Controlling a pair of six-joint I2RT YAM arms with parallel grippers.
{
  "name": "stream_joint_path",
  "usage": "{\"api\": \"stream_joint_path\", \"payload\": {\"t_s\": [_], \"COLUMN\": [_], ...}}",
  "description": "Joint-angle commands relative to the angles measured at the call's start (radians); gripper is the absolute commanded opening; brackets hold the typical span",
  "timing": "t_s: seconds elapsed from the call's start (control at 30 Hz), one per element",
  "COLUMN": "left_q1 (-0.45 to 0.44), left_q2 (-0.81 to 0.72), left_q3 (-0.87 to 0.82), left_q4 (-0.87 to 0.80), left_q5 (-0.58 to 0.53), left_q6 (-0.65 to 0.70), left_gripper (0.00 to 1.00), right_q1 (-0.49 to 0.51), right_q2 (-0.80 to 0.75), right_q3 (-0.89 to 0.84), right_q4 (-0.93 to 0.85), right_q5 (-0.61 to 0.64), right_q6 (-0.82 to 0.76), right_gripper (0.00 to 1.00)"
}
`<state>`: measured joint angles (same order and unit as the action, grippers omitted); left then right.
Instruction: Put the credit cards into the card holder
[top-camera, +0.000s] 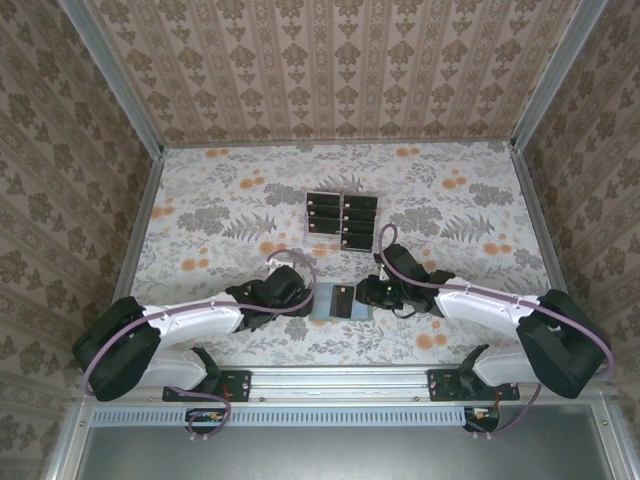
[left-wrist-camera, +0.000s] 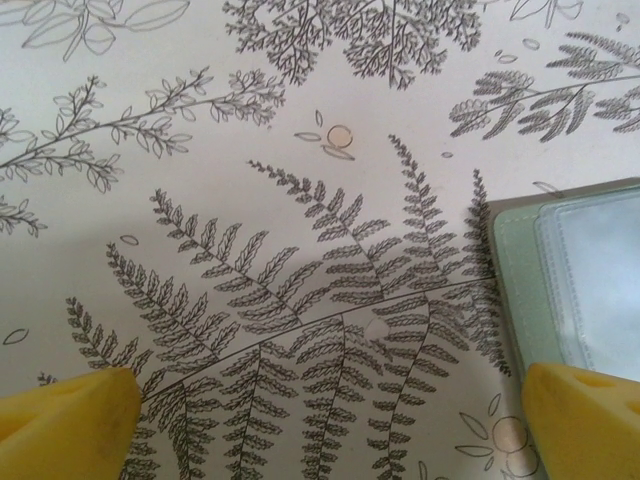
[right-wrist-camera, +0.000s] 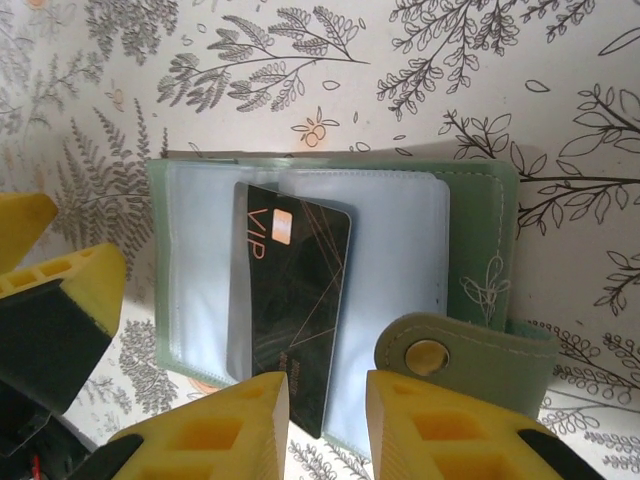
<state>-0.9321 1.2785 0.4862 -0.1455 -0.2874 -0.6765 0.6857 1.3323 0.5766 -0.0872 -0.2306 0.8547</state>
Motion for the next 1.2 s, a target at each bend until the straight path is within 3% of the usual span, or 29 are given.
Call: {"api": "stream_joint_path", "payload": {"t_s": [0.0,0.4,0.77,1.17], "left_q1": [0.009,0.011,0.011,0.011], "left_q2": [-0.009,0.054,0.102,0.098], "left_q3": [-0.019,-0.026,-0.031,-0.043], "left_q4": [-0.007,0.043,0.081,0.089], "left_q5": [0.011,0.023,0.032,0.035], "left_q6": [0.015,0.006,0.009,0.005], "left_gripper": [1.0,1.0,1.0,1.0], "right_q1": [0.012,0.037,0.055,0.083], "right_q2": [0.046,0.201,0.267,0.298], "right_q3": [0.035,0.097,0.129,0.167], "right_q4": [-0.009,0.051,0.1,0.113], "right_q5": [0.033,0.008,-0.03,-0.042], "right_q6": [-0.005,-0.014,0.003,0.017], "right_gripper": [0.27,0.25,0.16,0.15]}}
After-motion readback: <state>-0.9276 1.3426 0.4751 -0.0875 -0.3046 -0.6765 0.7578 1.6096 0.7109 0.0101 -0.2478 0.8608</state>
